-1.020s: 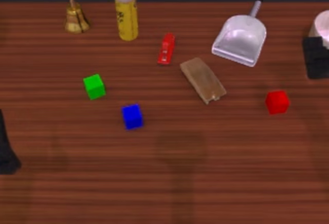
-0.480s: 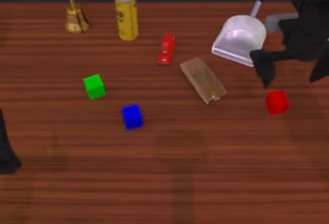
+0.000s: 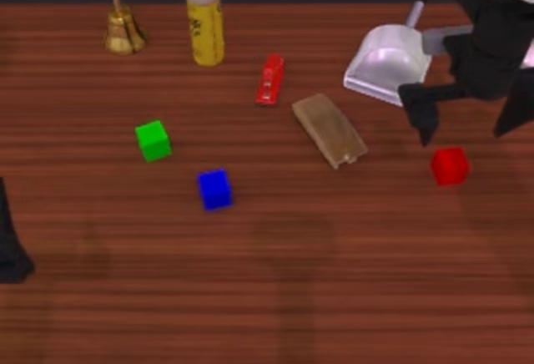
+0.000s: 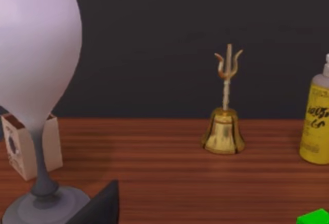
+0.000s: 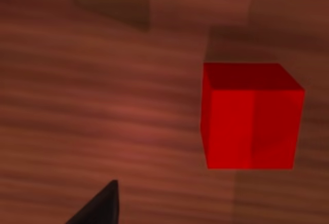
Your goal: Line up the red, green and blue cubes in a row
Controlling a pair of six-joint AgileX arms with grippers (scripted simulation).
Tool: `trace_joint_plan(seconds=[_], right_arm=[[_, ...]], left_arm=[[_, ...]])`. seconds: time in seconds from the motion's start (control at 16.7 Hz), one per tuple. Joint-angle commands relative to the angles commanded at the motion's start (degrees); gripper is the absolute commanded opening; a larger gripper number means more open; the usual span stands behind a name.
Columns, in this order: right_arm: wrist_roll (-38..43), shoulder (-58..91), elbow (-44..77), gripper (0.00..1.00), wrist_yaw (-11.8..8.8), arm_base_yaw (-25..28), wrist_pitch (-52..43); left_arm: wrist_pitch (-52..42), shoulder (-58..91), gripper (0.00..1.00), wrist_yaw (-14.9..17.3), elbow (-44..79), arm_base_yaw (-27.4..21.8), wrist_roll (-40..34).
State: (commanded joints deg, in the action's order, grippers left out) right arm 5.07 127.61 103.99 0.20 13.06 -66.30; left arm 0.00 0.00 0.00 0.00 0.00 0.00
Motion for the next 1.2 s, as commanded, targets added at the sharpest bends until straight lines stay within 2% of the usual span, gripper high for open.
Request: trace_joint_plan(seconds=[0.18,0.54,0.84,1.2], right_arm=[[-0.1,0.9,-1.6,1.00,0.0,0.2,2.3],[0.1,6.0,-9.0,1.00,0.1,0.4,15.2],[0.2,6.7,-9.9,1.00,0.1,0.4,16.6],[0.2,6.7,-9.9,0.55,0.1,0.4,16.6]], left_arm=[[0.0,0.0,1.00,0.0,0.0,0.0,0.0],[0.0,0.0,1.00,0.0,0.0,0.0,0.0],[0.0,0.0,1.00,0.0,0.0,0.0,0.0],[0.0,0.0,1.00,0.0,0.0,0.0,0.0]])
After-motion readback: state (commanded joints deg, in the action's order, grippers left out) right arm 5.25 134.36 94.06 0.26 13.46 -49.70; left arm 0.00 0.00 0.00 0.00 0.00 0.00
